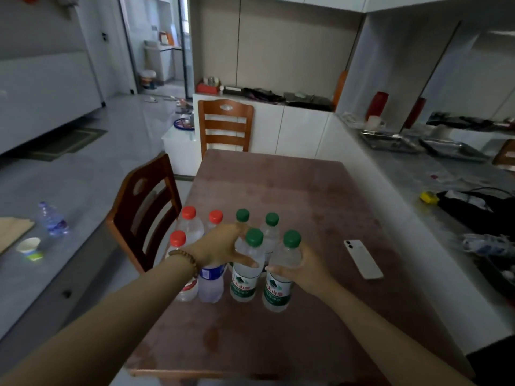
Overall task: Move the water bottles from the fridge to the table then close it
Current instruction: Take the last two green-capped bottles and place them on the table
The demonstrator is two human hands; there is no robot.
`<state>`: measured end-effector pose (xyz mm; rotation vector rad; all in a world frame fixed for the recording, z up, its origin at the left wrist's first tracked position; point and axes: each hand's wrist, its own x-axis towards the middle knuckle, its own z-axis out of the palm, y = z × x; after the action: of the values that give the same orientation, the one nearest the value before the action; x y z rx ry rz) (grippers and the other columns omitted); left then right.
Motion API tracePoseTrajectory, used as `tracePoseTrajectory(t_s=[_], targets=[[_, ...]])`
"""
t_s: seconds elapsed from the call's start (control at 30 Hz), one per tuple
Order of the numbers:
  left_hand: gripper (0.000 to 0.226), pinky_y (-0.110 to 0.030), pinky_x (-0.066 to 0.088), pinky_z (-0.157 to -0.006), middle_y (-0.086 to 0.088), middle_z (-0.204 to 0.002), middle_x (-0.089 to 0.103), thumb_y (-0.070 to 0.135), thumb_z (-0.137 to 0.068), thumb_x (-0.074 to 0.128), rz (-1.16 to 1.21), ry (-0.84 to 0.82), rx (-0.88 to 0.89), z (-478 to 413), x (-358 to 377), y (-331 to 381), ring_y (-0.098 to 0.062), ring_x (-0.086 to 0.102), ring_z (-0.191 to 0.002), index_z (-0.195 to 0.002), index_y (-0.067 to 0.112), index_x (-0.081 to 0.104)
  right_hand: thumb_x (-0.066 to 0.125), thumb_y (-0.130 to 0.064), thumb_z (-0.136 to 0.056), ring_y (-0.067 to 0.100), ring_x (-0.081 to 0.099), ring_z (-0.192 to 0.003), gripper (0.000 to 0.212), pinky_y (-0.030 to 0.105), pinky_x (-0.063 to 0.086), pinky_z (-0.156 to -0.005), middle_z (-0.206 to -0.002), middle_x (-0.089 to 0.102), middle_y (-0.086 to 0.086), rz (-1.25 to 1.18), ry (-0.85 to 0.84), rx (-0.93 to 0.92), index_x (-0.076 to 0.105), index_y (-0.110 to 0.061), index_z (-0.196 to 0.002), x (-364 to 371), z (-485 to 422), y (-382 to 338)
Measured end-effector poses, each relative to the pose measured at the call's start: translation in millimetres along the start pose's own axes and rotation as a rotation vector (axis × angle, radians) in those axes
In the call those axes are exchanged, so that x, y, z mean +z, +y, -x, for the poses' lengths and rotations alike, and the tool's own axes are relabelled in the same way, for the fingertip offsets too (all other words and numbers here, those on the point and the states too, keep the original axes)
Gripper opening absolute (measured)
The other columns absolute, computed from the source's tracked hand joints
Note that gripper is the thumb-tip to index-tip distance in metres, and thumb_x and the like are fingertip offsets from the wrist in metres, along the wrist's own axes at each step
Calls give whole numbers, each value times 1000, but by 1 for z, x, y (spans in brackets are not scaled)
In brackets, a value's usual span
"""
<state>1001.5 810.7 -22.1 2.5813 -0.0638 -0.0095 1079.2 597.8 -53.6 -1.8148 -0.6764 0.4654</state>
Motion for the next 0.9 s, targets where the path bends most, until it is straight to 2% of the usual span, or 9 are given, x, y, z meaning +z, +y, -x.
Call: tracePoseTrajectory(t_s=[0.07, 0.17, 0.27, 0.37, 0.43, 0.57, 0.7, 0.8, 0.9], targets=[[68, -38, 52, -84, 5, -111, 66, 65, -61, 70, -63, -18, -4, -7, 7, -6, -15, 61, -97, -113, 22, 60, 82, -6, -68, -4, 62, -101, 57, 18, 51, -78, -113, 63, -6, -10, 0, 2, 52, -19, -114, 3, -9, 13], [65, -38, 53, -80, 3, -105, 69, 64, -61, 71, -144, -15, -17, -15, 11, -10, -16, 63, -90, -111, 23, 62, 88, -23, -59, 15, 62, -108, 61, 31, 53, -85, -114, 65, -3, -11, 22, 8, 54, -25, -111, 7, -19, 31], [60, -34, 52, -80, 3, -102, 70, 58, -63, 75, -223, -53, -38, -20, 11, -10, -15, 63, -88, -108, 21, 64, 88, -40, -50, 18, 63, -109, 74, 41, 54, -88, -114, 67, 0, -1, 16, 17, 56, -20, -114, 11, -28, 41], [58, -33, 53, -82, 2, -104, 70, 54, -64, 76, -261, -117, -56, -26, 9, -9, -15, 63, -92, -108, 18, 64, 89, -37, -55, 19, 63, -110, 72, 48, 53, -90, -117, 67, 3, 21, -22, -1, 56, -19, -117, 13, -35, 50], [56, -33, 52, -86, 2, -108, 69, 49, -66, 77, -254, -159, -80, -28, 6, -9, -16, 63, -97, -110, 17, 64, 89, -26, -59, 15, 64, -107, 61, 44, 54, -88, -113, 69, 2, 38, -41, 12, 58, -23, -112, 15, -38, 52], [49, -27, 48, -89, 3, -110, 69, 39, -68, 79, -181, -196, -119, -31, -1, -13, -15, 62, -100, -109, 16, 66, 83, -5, -66, -2, 64, -97, 53, 22, 52, -79, -106, 67, -7, 11, -72, 0, 56, -28, -105, 23, -43, 51], [44, -30, 50, -91, 3, -107, 71, 40, -71, 77, -99, -205, -153, -30, -6, -22, -14, 64, -98, -106, 16, 68, 84, -12, -66, -3, 61, -101, 56, 21, 51, -81, -110, 65, -9, -5, -73, -24, 53, -29, -109, 30, -44, 53], [37, -35, 54, -87, 9, -105, 71, 38, -72, 77, -16, -150, -135, -26, -8, -29, -9, 68, -89, -104, 21, 69, 86, -30, -61, 4, 60, -106, 60, 28, 51, -88, -112, 64, -8, -19, -67, -25, 54, -27, -112, 31, -44, 56], [34, -36, 56, -85, 11, -110, 70, 32, -75, 76, 53, -107, -100, -21, -8, -32, -8, 69, -88, -107, 24, 67, 84, -28, -66, -5, 56, -102, 52, 17, 45, -88, -109, 60, -14, -10, -59, -41, 55, -26, -110, 27, -42, 49]])
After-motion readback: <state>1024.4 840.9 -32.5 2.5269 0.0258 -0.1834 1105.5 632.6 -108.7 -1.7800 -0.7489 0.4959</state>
